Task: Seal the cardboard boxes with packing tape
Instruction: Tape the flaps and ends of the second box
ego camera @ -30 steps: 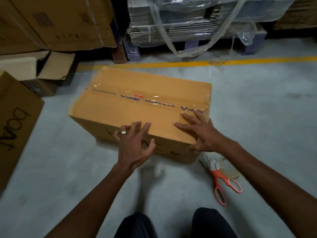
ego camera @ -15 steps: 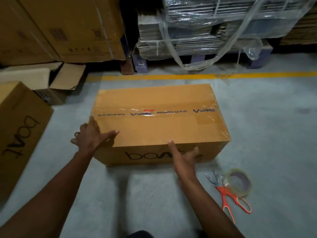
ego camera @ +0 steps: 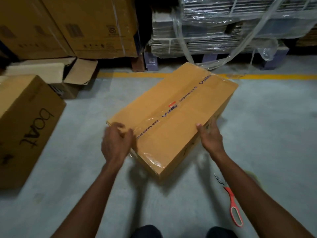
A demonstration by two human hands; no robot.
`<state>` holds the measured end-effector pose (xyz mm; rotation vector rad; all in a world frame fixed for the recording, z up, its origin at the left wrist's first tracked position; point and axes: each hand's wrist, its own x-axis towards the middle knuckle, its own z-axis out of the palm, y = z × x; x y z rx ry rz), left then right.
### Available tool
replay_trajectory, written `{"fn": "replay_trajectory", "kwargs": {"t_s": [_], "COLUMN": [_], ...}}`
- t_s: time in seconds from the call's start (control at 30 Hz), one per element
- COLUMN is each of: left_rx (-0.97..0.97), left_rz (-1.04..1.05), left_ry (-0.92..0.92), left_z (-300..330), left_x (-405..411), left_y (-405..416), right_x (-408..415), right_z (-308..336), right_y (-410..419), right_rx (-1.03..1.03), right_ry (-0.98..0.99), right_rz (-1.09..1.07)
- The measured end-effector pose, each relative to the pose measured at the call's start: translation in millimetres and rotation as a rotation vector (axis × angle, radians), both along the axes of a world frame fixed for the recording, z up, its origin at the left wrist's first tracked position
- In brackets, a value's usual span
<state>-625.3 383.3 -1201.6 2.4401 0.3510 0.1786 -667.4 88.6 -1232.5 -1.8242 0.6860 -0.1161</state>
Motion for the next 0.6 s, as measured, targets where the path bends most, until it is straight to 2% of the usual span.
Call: {"fn": "replay_trajectory", "kwargs": {"t_s": [0.13, 0.23, 0.33, 0.47, 0.6], "left_rx": [-0.046, -0.081, -0.101, -0.102, -0.149], "left_rz": [-0.161, -0.217, -0.144, -0.049, -0.001], "left_ry": [0.158, 0.134, 0.114, 0.103, 0.050], "left_z": [-14, -24, -17, -17, -23], "left_x": [48, 54, 38, -17, -62], "left_y": [34, 42, 32, 1, -26], "right_x": [-33, -37, -34, -38, -31], "right_z": [-4, -22, -19, -4, -12], "right_y": [60, 78, 57, 8, -29], "right_rx": [0.182, 0.226, 0.299, 0.085, -0.033], "right_ry": [0.094, 0.106, 0.115, 0.098, 0.160], "right_rz": [0.113, 0.144, 0.094, 0.015, 0.080]}}
